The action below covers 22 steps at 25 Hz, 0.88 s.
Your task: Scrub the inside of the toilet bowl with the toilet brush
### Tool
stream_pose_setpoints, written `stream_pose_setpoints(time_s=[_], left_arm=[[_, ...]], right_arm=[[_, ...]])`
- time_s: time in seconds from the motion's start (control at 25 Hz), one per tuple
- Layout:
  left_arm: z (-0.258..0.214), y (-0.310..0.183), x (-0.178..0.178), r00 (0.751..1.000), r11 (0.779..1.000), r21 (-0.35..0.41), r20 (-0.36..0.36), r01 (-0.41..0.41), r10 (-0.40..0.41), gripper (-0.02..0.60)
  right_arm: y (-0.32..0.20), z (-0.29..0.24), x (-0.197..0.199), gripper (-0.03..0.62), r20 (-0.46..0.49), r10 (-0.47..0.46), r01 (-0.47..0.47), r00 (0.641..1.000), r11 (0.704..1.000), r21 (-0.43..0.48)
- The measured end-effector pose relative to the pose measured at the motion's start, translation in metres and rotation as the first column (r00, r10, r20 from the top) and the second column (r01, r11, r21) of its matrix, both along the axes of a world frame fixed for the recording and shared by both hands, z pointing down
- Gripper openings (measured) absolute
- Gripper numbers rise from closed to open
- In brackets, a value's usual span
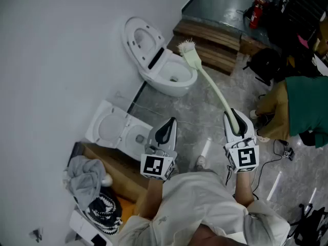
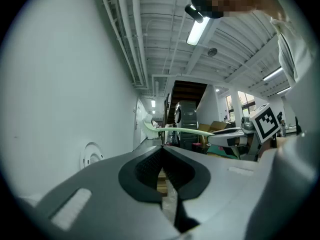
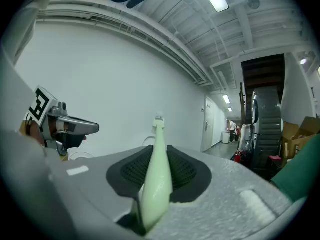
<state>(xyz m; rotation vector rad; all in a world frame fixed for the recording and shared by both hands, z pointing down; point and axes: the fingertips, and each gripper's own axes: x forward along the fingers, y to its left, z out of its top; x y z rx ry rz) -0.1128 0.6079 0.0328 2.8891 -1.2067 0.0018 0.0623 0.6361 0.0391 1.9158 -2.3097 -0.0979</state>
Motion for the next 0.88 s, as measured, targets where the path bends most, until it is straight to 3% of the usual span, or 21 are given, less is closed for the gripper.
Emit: stream_pose_setpoints(time_s=[0.28, 0.88], left_arm=[[0.010, 0.001, 0.037, 0.999, 0.999, -0.004, 0.022, 0.034, -0.034, 0.018], [0.013, -0.068, 0.055, 0.992, 0.992, 0.033, 0.025, 0.125, -0.126, 0.017]], right_arm=[[-0.010, 0.010, 0.030, 0.089, 0.040, -0.038, 0.038, 0.998, 0.999, -0.011], [-0.079, 0.022, 0.046, 0.089, 0.055, -0.115, 0.115, 0.992, 0.993, -0.010]])
